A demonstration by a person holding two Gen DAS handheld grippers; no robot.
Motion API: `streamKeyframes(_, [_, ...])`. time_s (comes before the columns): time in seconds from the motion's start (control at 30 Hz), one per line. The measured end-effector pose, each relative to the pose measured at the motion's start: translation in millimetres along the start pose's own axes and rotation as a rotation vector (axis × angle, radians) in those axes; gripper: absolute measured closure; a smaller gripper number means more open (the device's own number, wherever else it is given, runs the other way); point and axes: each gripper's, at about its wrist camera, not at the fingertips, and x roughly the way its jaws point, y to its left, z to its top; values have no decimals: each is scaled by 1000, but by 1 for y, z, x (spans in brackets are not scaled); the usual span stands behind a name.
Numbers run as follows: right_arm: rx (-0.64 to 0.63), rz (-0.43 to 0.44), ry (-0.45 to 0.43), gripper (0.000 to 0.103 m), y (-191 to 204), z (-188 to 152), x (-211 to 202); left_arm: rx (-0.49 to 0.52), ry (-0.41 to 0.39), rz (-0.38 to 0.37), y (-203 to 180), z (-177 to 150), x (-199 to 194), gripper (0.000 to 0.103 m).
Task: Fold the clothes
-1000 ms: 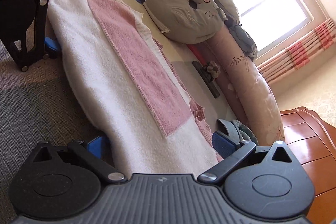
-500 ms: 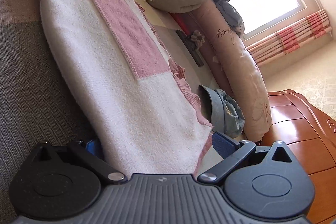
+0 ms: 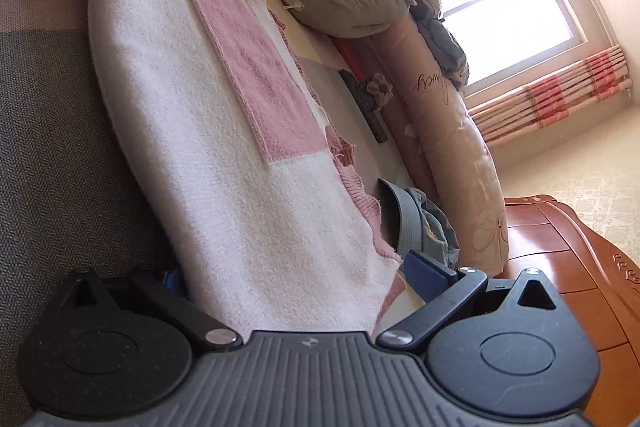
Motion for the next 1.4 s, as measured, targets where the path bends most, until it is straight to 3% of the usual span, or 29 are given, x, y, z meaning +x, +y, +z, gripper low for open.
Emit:
streamKeyframes(0.1, [-19, -8, 4, 1, 4, -2, -1, 21, -1, -31, -4, 7, 1, 28])
streamKeyframes(0.2, [-38, -15, 7, 13, 9, -4, -1, -20, 8, -53, -4, 5, 2, 37])
streamKeyframes(0.27, [-51, -20, 10, 27, 12, -6, -2, -30, 10, -75, -8, 5, 1, 58])
streamKeyframes(0.3, [-58, -22, 11, 29, 13, -6, -2, -26, 12, -91, -12, 5, 0, 66])
streamKeyframes(0.33, [-64, -20, 12, 31, 13, -6, -2, -21, 16, -105, -17, 6, 0, 84])
streamKeyframes(0.37, [-71, -18, 13, 32, 14, -5, -2, -17, 20, -116, -22, 7, 1, 95])
streamKeyframes(0.43, [-85, -14, 15, 32, 15, -4, -1, -41, 28, -77, -25, 7, 1, 95])
streamKeyframes(0.6, [-167, 4, 7, 32, 17, -1, -1, -67, 27, -81, -23, 5, 1, 95])
streamKeyframes(0.73, [-295, 29, -13, 21, 14, 1, 2, -81, 24, -75, -23, 4, 0, 95])
streamKeyframes(0.8, [-309, 39, -11, 23, 14, 3, 4, -91, 22, -69, -23, 3, -1, 95])
streamKeyframes(0.9, [-298, 67, -10, 47, 19, -1, 0, -90, 26, -57, -24, 4, -3, 95])
streamKeyframes(0.97, [-319, 78, -18, 86, 33, -6, -4, -77, 41, -49, -24, 6, -6, 91])
streamKeyframes(1.13, [-341, 19, -13, 87, 46, -7, -5, -35, 57, -25, -27, 11, -16, 84])
streamKeyframes(1.23, [-346, 16, -12, 86, 46, -6, -3, -31, 50, -25, -32, 12, -18, 95])
streamKeyframes(1.4, [-312, 17, -29, 87, 43, -7, -3, -126, 22, -71, -22, 6, -19, 96])
